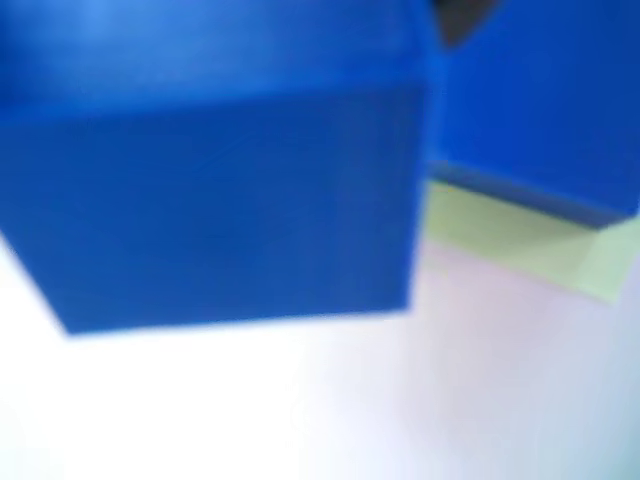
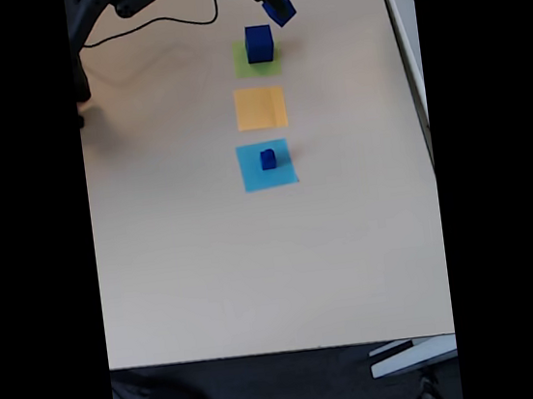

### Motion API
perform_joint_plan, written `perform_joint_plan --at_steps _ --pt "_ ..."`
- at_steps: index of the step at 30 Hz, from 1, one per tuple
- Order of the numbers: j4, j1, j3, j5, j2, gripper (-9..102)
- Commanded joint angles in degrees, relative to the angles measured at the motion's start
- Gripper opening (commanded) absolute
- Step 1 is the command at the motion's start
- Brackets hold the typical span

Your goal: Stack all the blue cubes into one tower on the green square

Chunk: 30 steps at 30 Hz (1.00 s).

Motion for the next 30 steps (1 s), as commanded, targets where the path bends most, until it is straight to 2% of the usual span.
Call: perform_joint_plan --at_steps 1,4,10,16,20,30 --pt "-4.39 -0.97 9.32 3.78 9.4 0" --pt "-7.03 -1.93 19.86 9.49 13.27 0" --pt "-4.31 -2.2 26.72 16.0 13.97 0" --pt "-0.35 -2.29 26.72 19.6 14.59 0" --pt "0.26 -2.81 21.45 19.69 12.74 0" --pt "-4.22 -5.01 17.67 24.7 9.67 0"
